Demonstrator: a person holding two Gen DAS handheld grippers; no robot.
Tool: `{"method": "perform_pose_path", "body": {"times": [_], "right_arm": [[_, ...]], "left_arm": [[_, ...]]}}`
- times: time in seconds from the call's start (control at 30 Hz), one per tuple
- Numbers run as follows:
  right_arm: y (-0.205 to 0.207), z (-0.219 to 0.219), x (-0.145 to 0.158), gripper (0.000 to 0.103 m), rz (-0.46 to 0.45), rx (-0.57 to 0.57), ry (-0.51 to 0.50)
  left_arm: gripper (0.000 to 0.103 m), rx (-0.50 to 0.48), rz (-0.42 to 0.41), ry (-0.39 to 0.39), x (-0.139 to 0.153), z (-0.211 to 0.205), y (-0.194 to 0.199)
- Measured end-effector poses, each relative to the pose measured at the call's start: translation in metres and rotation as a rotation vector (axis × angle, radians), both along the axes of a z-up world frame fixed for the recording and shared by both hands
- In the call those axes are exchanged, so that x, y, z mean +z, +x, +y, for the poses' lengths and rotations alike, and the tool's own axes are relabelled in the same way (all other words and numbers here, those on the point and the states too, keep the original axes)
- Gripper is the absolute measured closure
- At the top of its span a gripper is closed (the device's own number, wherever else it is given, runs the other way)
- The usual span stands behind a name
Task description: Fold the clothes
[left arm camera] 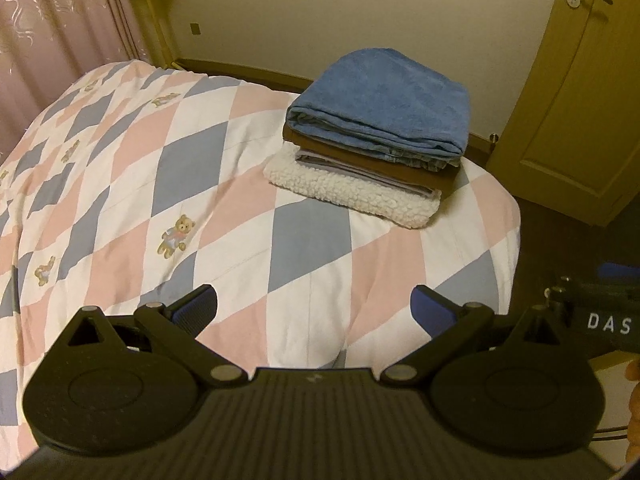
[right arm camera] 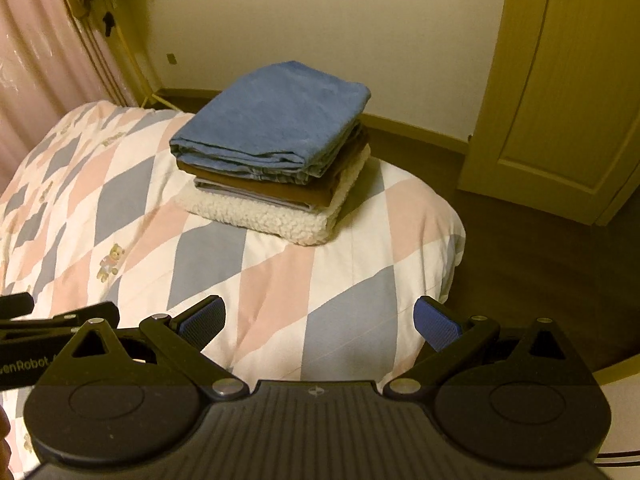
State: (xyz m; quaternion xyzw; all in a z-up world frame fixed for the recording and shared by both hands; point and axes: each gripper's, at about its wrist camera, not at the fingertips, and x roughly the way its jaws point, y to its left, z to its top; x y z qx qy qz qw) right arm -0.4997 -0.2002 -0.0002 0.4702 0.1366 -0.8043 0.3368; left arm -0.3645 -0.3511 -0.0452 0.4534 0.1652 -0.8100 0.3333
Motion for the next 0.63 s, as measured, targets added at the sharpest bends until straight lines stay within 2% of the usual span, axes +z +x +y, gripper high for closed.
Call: {"method": "perform_pose_path", "body": {"times": [0.3,0.47,0.63], "right_arm": [[-0.028,-0.008,-0.001,0.000,-0.006,0.033,0.008],[-0.047,-0.013,-0.001,0.000,-0.016,0.078,0.016],[-0.062,-0.016,-0.002,0.000,-0.027,0.127,0.025]], "left_arm": [[0.001,0.032,-0.007,0.017,-0.006,-0.009,-0.026],[0.001,0.072,0.033,0.053,-0.002,-0.016,-0.035],[0.001,0.138,0.051,0.053,0.008,-0.015,-0.039]]}}
